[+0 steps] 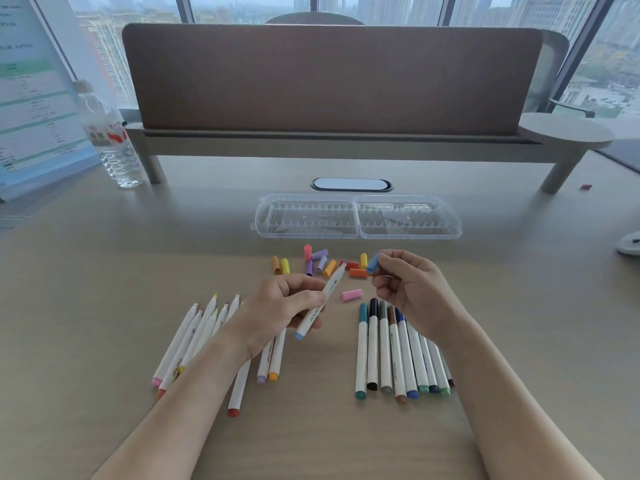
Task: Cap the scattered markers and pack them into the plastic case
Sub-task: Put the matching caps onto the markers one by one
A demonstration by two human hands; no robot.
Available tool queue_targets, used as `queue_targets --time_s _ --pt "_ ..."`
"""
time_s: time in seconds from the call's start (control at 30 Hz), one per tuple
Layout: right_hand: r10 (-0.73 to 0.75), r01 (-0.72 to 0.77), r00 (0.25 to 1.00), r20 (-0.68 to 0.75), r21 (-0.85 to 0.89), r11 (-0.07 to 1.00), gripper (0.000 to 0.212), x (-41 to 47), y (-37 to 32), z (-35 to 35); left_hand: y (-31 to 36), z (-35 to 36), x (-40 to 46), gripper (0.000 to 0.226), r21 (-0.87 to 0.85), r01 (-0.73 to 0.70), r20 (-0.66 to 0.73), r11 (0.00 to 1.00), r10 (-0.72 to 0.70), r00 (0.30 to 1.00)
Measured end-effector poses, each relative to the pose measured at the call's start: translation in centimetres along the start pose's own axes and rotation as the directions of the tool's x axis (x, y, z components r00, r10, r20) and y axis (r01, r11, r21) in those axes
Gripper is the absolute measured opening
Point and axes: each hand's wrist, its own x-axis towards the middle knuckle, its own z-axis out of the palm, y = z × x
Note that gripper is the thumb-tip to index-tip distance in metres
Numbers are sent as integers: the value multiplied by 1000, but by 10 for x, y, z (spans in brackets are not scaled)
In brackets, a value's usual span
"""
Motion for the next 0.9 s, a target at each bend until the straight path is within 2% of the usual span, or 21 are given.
queue_targets --time_s 0.23,0.57,0.7,0.8,0.9 --pt "-72 68 996 -48 -71 995 6 -4 2 4 1 3 -1 14 109 -25 5 994 25 1000" --pt "-96 93 995 -3 -218 971 13 -6 7 3 0 3 -2 14 160 -47 2 986 48 999" --pt "-166 161 986 16 -348 923 9 -9 5 6 0 2 -3 14 169 -78 -3 983 79 997" --pt "-245 224 969 21 -483 846 12 -11 6 7 0 3 -5 14 195 -131 -13 972 136 991" --pt "-304 281 952 40 -514 811 16 -12 6 8 1 3 -6 16 206 -179 -4 962 184 983"
